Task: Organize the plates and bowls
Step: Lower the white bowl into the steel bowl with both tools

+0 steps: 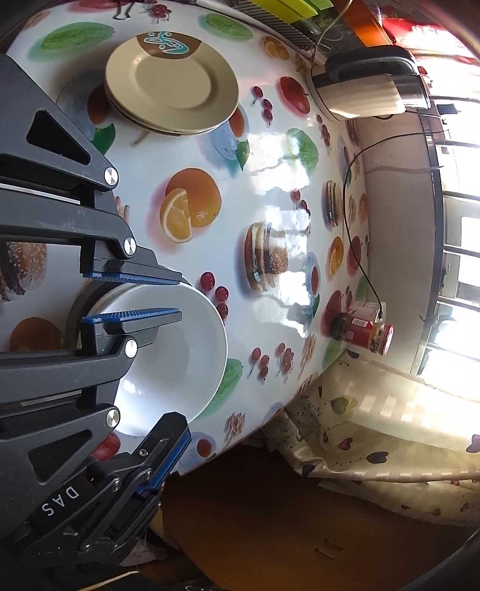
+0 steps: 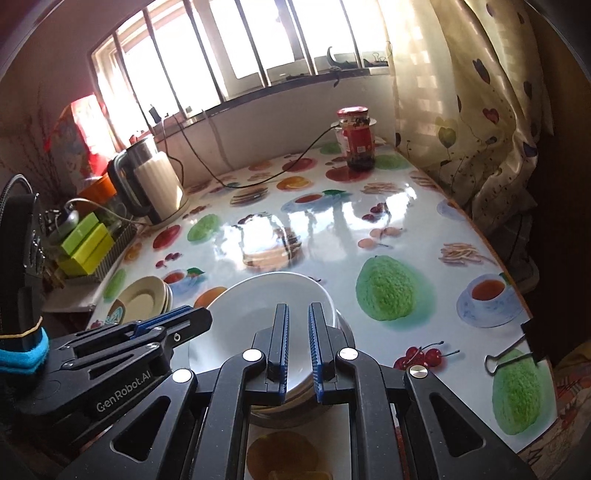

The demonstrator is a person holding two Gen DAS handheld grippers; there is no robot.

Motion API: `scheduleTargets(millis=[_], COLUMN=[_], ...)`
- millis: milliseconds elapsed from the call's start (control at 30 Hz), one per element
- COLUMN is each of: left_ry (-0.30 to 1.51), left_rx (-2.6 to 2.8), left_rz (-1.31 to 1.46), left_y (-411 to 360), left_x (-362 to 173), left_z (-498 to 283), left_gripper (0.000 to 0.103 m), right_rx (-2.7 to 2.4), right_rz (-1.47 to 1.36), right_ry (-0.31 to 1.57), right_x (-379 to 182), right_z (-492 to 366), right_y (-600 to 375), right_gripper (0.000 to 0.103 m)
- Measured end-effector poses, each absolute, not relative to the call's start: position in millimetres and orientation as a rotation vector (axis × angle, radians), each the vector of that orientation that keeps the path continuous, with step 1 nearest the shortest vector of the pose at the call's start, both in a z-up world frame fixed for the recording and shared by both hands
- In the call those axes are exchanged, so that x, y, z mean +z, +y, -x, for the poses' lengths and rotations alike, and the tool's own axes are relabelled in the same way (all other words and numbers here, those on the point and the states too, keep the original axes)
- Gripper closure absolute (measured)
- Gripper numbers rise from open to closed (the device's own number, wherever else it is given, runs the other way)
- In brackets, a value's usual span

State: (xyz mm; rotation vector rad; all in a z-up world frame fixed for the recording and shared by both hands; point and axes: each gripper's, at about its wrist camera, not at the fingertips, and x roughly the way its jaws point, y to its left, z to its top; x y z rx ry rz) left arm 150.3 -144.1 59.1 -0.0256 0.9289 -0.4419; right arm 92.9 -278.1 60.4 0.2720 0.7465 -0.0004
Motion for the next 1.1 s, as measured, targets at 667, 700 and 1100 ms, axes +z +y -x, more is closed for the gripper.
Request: scheduleTargets(millis=[667, 700, 1100], left_ry=[0.979, 0.980, 0.969], left_rx=[-0.483, -0.493, -0.496], left_rz=[0.120, 0.123, 0.112], left_y=[-133.1, -134.0, -132.8], left_x=[41.9, 41.8, 44.5], left_z=[-160.3, -159.8, -162.9], left_gripper=[0.090, 0.090, 0.090], right_rx=[-0.022, -0.017, -0.042], right_rz=[-0.337, -0.337, -0.332], right_ry=[0.783, 0.782, 0.777], right_x=[42.9, 42.7, 42.3], right_z=[-93.4, -93.5, -98.9], right_y=[-292.9, -291.4, -292.0], right_gripper=[0.082, 0.084, 0.090])
